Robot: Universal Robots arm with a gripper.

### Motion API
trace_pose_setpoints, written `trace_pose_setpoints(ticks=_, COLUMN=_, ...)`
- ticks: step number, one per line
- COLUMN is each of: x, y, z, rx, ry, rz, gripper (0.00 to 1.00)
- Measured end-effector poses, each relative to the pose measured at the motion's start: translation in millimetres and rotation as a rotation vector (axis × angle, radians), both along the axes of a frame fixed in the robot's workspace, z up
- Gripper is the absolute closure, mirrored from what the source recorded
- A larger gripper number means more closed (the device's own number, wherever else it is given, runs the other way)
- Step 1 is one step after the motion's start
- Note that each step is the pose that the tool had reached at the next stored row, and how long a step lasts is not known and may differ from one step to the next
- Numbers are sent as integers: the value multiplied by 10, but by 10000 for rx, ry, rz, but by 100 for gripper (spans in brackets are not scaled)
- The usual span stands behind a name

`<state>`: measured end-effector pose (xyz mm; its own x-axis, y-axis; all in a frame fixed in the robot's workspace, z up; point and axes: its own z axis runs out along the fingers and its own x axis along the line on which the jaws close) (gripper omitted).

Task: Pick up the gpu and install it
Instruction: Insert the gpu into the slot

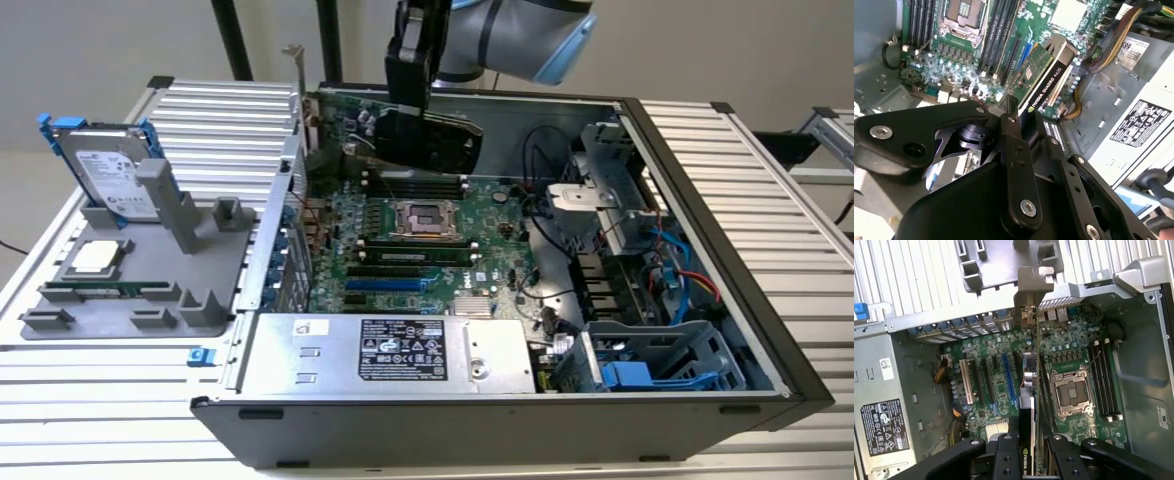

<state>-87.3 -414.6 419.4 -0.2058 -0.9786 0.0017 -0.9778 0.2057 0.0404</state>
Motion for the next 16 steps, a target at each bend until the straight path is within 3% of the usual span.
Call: trace_pose_setpoints(ticks=16, x=46, y=0, z=0, rx=0, ry=6, rz=1032, gripper=100)
